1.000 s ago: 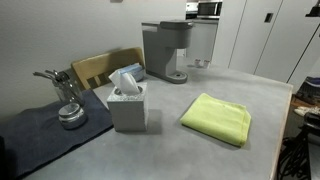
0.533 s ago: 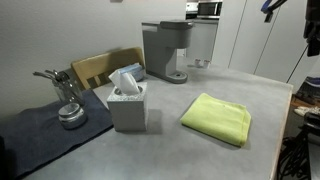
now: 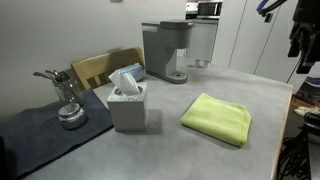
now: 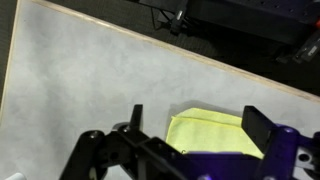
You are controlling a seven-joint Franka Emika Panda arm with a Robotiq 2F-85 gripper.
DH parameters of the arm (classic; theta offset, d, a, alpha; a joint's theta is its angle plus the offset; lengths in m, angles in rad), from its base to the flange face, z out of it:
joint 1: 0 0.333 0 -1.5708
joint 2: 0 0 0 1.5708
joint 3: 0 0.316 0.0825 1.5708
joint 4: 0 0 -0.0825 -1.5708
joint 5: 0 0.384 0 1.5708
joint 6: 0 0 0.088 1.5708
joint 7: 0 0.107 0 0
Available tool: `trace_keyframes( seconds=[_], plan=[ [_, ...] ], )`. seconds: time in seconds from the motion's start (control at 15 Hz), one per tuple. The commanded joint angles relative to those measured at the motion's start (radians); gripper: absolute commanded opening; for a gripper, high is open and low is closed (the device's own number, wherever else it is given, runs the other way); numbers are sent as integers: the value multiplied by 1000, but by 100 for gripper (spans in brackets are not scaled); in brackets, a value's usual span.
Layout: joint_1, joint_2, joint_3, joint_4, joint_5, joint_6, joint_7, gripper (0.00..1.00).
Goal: Unfold the yellow towel from right to left
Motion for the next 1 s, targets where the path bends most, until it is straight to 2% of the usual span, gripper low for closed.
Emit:
trace_keyframes(
  seconds=[0.0, 0.27, 0.47, 0.53, 0.73, 0.93],
  plan=[
    [-12, 0, 12, 0, 8, 0, -6, 100],
    [-38, -18, -13, 9, -25, 11, -46, 100],
    [-51, 43, -96, 25, -15, 91, -180, 100],
    [-38, -4, -38, 21, 4, 29, -102, 100],
    [-52, 15, -85, 21, 6, 61, -167, 100],
    [-61, 8, -79, 29, 0, 62, -155, 100]
  ],
)
